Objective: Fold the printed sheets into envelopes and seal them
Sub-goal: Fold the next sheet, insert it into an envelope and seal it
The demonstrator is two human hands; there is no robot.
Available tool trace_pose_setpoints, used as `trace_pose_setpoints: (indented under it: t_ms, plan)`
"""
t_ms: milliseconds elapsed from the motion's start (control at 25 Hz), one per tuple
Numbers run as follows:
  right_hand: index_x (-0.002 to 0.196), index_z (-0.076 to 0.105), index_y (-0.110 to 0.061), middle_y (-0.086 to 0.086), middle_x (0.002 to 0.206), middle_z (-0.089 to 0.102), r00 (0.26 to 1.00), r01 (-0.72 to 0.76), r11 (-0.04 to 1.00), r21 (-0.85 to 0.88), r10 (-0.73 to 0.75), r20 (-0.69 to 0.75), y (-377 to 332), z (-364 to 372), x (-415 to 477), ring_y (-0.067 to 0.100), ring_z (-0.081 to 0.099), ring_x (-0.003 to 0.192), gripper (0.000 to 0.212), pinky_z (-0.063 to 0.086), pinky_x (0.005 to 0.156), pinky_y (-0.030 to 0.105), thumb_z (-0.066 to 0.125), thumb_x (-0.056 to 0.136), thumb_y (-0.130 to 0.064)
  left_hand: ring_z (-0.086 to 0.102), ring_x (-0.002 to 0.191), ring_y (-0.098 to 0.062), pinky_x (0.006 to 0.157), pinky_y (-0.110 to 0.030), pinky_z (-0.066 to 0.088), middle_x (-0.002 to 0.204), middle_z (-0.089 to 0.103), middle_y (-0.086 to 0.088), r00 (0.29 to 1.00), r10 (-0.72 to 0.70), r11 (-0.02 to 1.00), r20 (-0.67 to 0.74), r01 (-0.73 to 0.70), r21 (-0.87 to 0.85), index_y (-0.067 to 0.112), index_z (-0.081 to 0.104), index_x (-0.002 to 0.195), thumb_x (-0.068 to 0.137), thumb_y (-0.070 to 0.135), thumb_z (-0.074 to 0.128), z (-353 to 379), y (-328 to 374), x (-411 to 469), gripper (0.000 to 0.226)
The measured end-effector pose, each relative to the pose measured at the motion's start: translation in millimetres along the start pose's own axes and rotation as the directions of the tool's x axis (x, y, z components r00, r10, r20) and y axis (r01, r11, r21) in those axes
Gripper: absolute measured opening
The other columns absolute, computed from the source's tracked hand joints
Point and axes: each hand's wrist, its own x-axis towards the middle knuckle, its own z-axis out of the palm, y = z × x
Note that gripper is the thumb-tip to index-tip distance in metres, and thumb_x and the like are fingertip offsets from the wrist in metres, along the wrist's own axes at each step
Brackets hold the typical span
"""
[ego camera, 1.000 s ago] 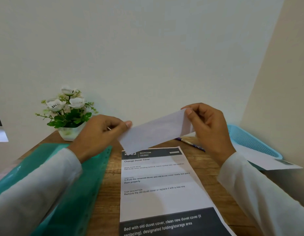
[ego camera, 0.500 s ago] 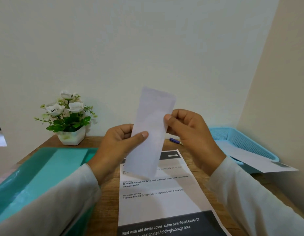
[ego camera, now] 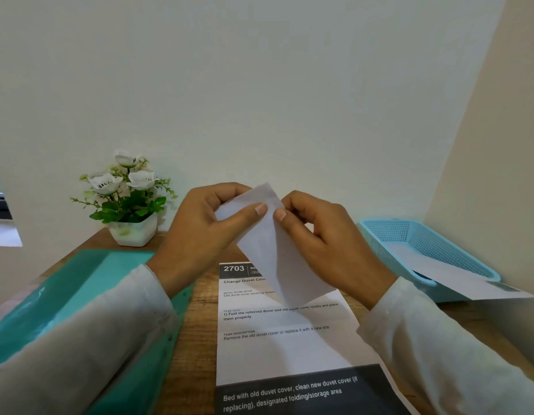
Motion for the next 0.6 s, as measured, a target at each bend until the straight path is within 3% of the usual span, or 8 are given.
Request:
trace_pose_setpoints:
  t_ms: [160, 280, 480, 600]
  plan:
    - [0.084, 0.056, -0.017, 0.000, 0.072, 0.060, 0.995, 0.101, 0.994, -0.047, -0.100, 0.020, -5.4, 1.6, 0.0, 0.024, 0.057, 0.070, 0.028, 0.046, 0.063, 0.045, 0.049, 0.108, -0.030, 0.071, 0.085, -0.021, 0.074, -0.046, 0.059, 0.091, 0.075, -0.001, 0.997, 0.061, 0.995, 0.044, -0.064, 0.080, 0.017, 0.076, 0.095, 0.091, 0.025, 0.071, 0.3, 5.9, -1.5, 0.010]
    - [0.083, 0.052, -0.015, 0.002, 0.069, 0.056, 0.989, 0.145, 0.986, -0.081, -0.141, 0.053, -5.1, 2.4, 0.0, 0.025, 0.053, 0.066, 0.028, 0.044, 0.063, 0.045, 0.047, 0.108, -0.028, 0.070, 0.079, -0.018, 0.068, -0.037, 0.056, 0.085, 0.075, -0.002, 0.995, 0.096, 0.992, -0.016, -0.094, 0.082, 0.015, 0.077, 0.089, 0.093, 0.025, 0.069, 1.6, 8.9, -1.6, 0.013]
    - [0.082, 0.053, -0.030, -0.002, 0.075, 0.061, 0.992, 0.084, 0.996, -0.041, -0.080, 0.093, 6.1, -3.9, -0.4, 0.019, 0.057, 0.069, 0.027, 0.046, 0.064, 0.037, 0.046, 0.109, -0.028, 0.066, 0.075, -0.009, 0.064, -0.022, 0.052, 0.085, 0.075, -0.002, 0.971, -0.021, 0.990, -0.237, -0.013, -0.141, 0.011, 0.077, 0.091, 0.090, 0.023, 0.070, -5.4, 4.7, 4.5, 0.013]
    - [0.082, 0.057, -0.027, -0.005, 0.074, 0.060, 0.992, 0.011, 0.999, -0.052, -0.004, 0.126, 24.2, -8.8, -0.5, 0.012, 0.054, 0.067, 0.027, 0.043, 0.061, 0.029, 0.048, 0.108, -0.029, 0.067, 0.075, -0.008, 0.064, -0.023, 0.056, 0.085, 0.075, 0.001, 0.941, -0.141, 0.962, -0.306, 0.056, -0.269, 0.014, 0.077, 0.093, 0.090, 0.023, 0.070, -13.8, -5.6, 8.8, 0.012]
